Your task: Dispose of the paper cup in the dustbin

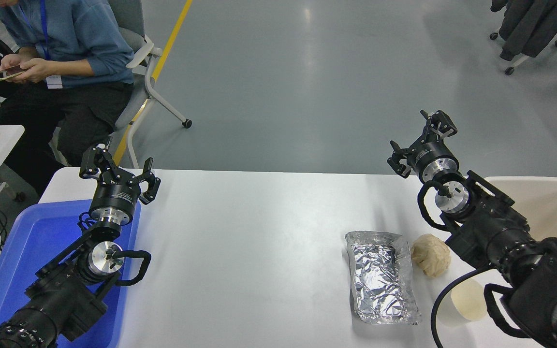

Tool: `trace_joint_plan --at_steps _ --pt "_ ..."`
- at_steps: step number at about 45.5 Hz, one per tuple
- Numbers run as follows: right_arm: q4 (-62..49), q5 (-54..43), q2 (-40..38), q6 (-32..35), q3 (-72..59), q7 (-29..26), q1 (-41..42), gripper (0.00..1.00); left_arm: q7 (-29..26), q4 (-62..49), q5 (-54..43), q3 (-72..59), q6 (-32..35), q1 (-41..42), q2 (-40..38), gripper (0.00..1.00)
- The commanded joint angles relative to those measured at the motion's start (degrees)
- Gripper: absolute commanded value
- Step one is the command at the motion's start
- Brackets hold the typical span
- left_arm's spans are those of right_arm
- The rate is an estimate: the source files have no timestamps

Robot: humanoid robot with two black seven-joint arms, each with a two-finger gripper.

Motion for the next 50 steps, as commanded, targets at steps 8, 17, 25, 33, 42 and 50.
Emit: trace_joint_plan --at_steps 8,17,25,33,42,50 --pt "0.1 -0.1 0.1 0.2 -0.2 0.0 0.2 1.00 0.1 0.0 0.1 0.0 -0.1 0.0 0.0 1.00" --pt "0.3 -0.2 -0.1 0.4 -0.3 0.0 0.1 1.00 0.1 0.0 0.1 0.0 0.0 0.0 0.0 1.00" --pt "0.3 -0.2 -0.1 0.4 -0.3 0.0 0.0 1.00 0.1 0.0 0.1 0.0 -0.1 0.0 0.0 1.00" --pt "0.3 -0.3 0.2 0.2 -1.8 0.0 -0.2 1.00 0.1 0.0 0.1 0.0 0.0 0.0 0.0 1.00" --pt "0.8 -0.3 -0.4 0.6 -8.3 0.1 -1.7 1.00 0.1 0.0 0.1 0.0 0.0 0.0 0.0 1.00" --pt "1.0 -0.3 -2.9 7.0 -9.8 0.1 -3.4 1.00 0.1 0.0 0.1 0.0 0.0 0.1 0.1 1.00"
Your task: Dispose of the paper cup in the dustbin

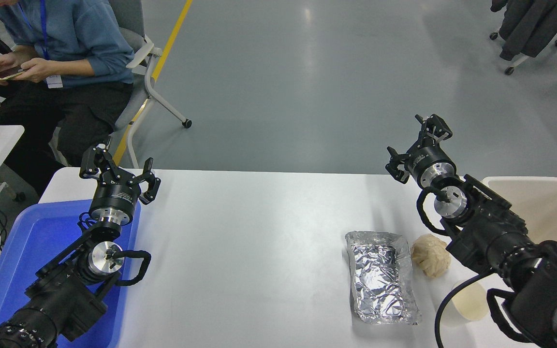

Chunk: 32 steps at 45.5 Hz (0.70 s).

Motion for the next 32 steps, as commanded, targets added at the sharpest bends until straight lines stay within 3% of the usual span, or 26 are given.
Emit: trace_joint_plan --at_steps 1,32 --pt "0.7 0.0 -3.2 6.2 -3.9 0.0 -1.8 1.00 0.0 0.0 0.0 0.0 0.0 0.1 0.1 1.00" --pt "5.4 -2.6 -26.5 30.1 -18.1 1.2 -5.7 1.00 0.0 0.0 0.0 0.0 0.0 0.1 0.0 1.00"
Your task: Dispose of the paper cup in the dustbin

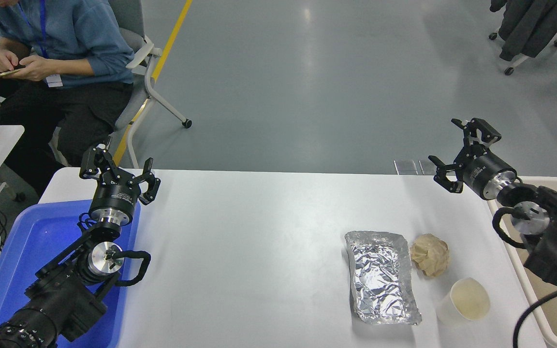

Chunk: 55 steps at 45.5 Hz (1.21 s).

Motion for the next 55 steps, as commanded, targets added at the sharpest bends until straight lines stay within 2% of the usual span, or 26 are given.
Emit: trace_joint_plan --at_steps 1,7,14,22,26,34,40,45,49,55 --pt "3.2 -0.3 -7.9 7.8 -5.9 0.8 -1.7 1.00 0.0 0.0 0.0 0.0 0.0 0.0 0.0 1.00" --pt "12.1 -2.8 -15.4 8.0 -8.6 1.3 -1.7 1.00 0.0 0.0 0.0 0.0 -0.1 0.0 0.0 1.00" --pt "27.3 -13.6 -25.9 7.1 -7.5 3.4 -1.4 1.00 0.0 0.0 0.0 0.0 0.0 0.0 0.0 1.00" --pt "39.8 -25.2 -32.2 2.5 -4.9 3.6 -1.2 1.00 0.0 0.0 0.0 0.0 0.0 0.0 0.0 1.00" --pt "47.9 -30.3 -35.0 -4.1 -4.8 3.6 -1.2 0.99 0.0 0.0 0.0 0.0 -0.1 0.0 0.0 1.00" --pt "62.0 -42.7 -37.3 -22.8 -6.1 3.6 -1.6 0.99 0.0 0.0 0.0 0.0 -0.1 0.0 0.0 1.00" --pt "66.6 -48.9 -37.3 -33.6 -8.6 4.5 -2.9 0.99 0.0 0.0 0.0 0.0 -0.1 0.0 0.0 1.00" --pt "67.9 -57.7 -37.3 -41.7 -12.3 6.9 -4.1 0.99 0.0 0.0 0.0 0.0 -0.1 0.0 0.0 1.00" --pt "68.1 -64.4 -38.1 -46.8 -15.5 8.7 -5.2 0.99 0.1 0.0 0.0 0.0 -0.1 0.0 0.0 1.00" --pt "68.3 -71.0 -40.3 -49.7 -17.9 10.4 -7.5 0.99 0.1 0.0 0.0 0.0 -0.1 0.0 0.0 1.00"
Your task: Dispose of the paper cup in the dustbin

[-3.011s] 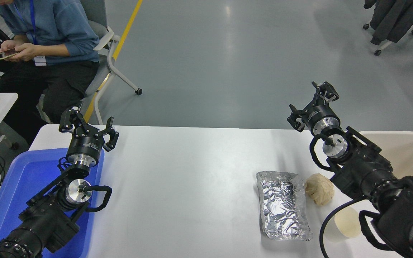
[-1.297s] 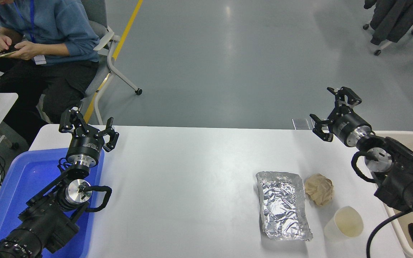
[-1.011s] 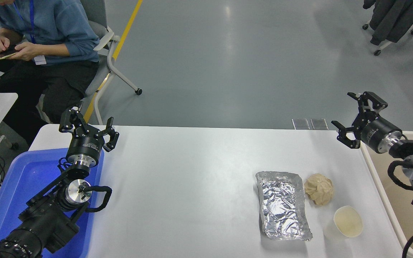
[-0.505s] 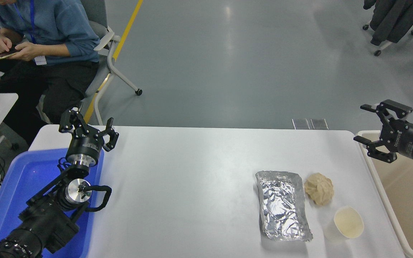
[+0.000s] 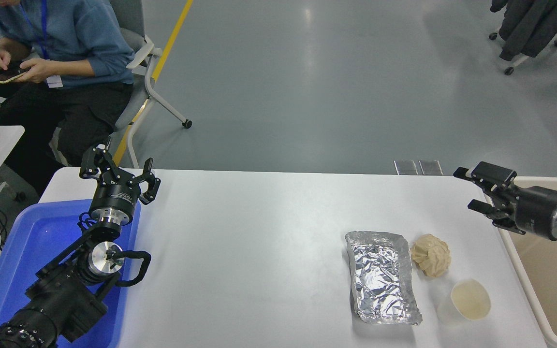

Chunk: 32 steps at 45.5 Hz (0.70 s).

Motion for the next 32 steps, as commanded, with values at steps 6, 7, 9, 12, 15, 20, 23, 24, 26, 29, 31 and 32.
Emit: trace_joint_plan --at_steps 6,7,9,12,15,20,23,24,26,29,31,32 --pt "3.4 -19.3 -5.6 -11.7 -6.4 4.8 -5.3 0.99 0.1 -0.1 0.0 0.0 0.0 0.0 0.0 1.00" --pt "3.4 -20.3 -6.1 -11.8 -6.7 5.0 -5.7 0.99 0.1 -0.1 0.0 0.0 0.0 0.0 0.0 1.00" --pt "3.4 -22.2 -7.0 -12.3 -7.1 5.2 -6.3 0.99 0.1 -0.1 0.0 0.0 0.0 0.0 0.0 1.00" --pt "3.4 -24.1 -8.0 -12.8 -7.6 5.6 -7.2 0.99 0.1 -0.1 0.0 0.0 0.0 0.0 0.0 1.00" --pt "3.4 -25.5 -8.2 -13.4 -8.3 5.8 -8.1 0.99 0.1 -0.1 0.0 0.0 0.0 0.0 0.0 1.00" --pt "3.2 -28.2 -8.2 -15.5 -9.5 5.8 -9.4 0.99 0.0 -0.1 0.0 0.0 0.0 0.0 0.0 1.00" --pt "3.2 -29.5 -8.3 -16.4 -10.3 5.8 -9.6 0.99 0.1 -0.1 0.0 0.0 0.0 0.0 0.0 1.00" --pt "3.2 -29.7 -8.3 -16.5 -10.5 5.8 -9.6 0.99 0.1 -0.1 0.0 0.0 0.0 0.0 0.0 1.00" --pt "3.1 -30.0 -8.4 -16.7 -10.9 5.8 -9.7 0.99 0.1 -0.1 0.0 0.0 0.0 0.0 0.0 1.00" --pt "2.8 -30.2 -8.4 -17.2 -11.1 5.8 -9.9 0.99 0.1 -0.1 0.0 0.0 0.0 0.0 0.0 1.00" --pt "2.6 -30.3 -8.4 -17.4 -11.1 5.8 -9.9 0.99 0.1 0.0 0.0 0.0 0.0 0.0 0.0 1.00" --pt "2.6 -30.6 -8.4 -17.4 -11.1 5.8 -9.9 0.99 0.1 0.0 0.0 0.0 0.0 0.0 0.0 1.00"
